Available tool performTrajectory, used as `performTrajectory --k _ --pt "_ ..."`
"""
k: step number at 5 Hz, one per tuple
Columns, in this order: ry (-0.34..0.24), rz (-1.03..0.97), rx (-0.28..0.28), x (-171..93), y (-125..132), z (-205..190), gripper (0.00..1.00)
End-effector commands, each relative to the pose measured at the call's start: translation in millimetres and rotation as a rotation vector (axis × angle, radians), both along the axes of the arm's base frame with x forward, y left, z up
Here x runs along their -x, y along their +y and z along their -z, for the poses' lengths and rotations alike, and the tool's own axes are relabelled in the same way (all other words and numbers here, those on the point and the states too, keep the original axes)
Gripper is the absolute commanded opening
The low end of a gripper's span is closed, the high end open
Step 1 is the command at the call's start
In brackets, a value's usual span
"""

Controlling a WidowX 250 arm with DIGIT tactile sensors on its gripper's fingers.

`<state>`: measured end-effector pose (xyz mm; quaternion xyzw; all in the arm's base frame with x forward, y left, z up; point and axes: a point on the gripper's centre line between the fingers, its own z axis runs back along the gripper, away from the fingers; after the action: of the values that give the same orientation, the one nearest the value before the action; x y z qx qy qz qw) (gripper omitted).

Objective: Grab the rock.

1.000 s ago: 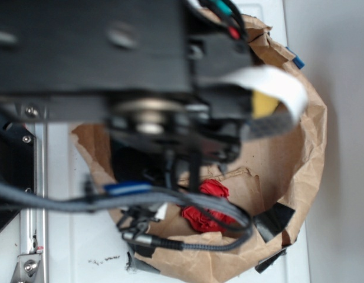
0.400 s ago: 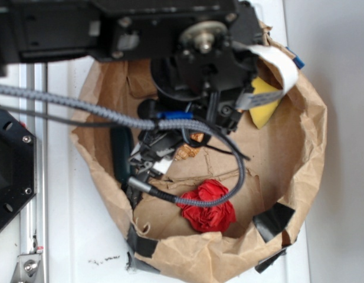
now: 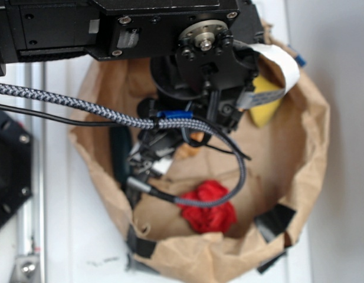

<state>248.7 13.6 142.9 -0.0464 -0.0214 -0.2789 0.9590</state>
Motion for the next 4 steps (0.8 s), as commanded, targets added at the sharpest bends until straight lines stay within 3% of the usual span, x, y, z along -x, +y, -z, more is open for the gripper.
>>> performTrajectory --k 1,2,4 --pt "-0.036 -0.004 -0.006 -0.3 1.6 -7.7 1.00" --pt "-0.023 0.005 -0.090 -3.1 -1.8 38.5 1.00" --pt "-0.076 -0.146 -0.011 -1.2 -0.8 69.7 1.00"
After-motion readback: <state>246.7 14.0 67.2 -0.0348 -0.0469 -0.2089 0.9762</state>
